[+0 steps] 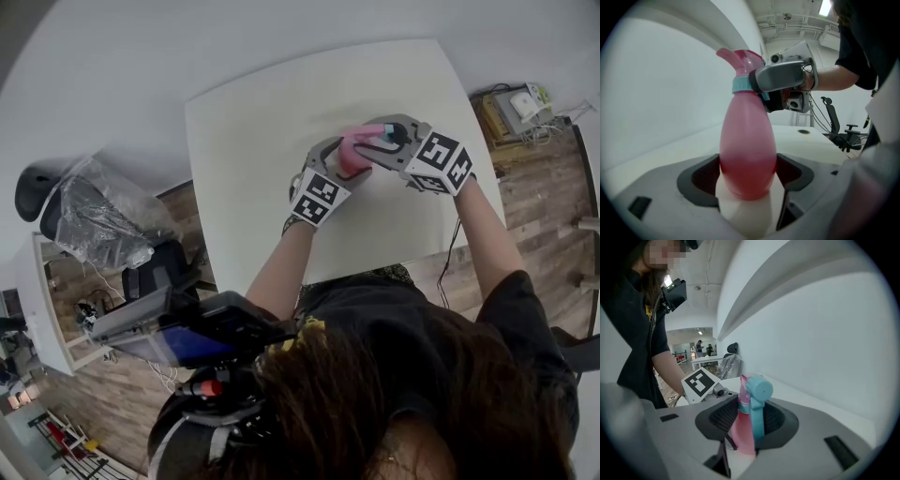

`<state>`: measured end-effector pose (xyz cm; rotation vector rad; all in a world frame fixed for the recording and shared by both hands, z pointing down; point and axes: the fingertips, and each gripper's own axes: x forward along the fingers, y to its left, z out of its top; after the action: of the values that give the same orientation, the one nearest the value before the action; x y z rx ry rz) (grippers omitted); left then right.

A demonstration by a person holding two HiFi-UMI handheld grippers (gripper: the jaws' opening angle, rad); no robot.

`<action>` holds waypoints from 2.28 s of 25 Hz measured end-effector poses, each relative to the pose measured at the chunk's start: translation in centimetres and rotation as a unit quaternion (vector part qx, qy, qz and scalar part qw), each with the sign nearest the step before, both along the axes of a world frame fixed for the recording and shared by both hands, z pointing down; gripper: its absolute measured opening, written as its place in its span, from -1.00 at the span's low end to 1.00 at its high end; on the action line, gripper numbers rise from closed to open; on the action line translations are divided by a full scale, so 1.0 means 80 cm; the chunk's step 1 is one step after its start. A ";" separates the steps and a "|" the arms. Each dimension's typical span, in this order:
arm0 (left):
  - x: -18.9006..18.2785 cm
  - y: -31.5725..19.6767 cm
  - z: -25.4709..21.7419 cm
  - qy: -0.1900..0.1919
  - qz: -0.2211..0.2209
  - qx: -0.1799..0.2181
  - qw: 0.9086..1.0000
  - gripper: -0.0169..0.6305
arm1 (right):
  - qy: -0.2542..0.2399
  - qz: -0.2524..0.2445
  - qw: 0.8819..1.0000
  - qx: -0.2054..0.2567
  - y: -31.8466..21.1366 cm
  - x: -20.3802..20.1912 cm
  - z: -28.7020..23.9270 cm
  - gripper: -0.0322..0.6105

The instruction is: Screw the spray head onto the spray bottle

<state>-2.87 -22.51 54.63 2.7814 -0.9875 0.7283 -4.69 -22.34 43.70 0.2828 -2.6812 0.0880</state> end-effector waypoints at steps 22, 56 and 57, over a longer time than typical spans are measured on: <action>-0.001 0.000 0.001 -0.003 -0.008 0.002 1.000 0.20 | 0.006 0.433 0.901 0.006 -0.006 0.006 -0.001 -0.49; 0.001 -0.001 0.000 -0.001 -0.002 -0.003 1.000 0.19 | -0.053 0.190 0.980 0.009 -0.033 0.088 -0.015 -0.24; 0.001 0.000 0.000 0.000 -0.002 -0.003 1.000 0.19 | -0.048 0.176 0.983 -0.001 -0.030 0.081 -0.007 -0.24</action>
<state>-2.76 -22.53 54.61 2.7730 -0.9894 0.7306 1.81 -24.71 43.16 0.7672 -2.6963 0.2162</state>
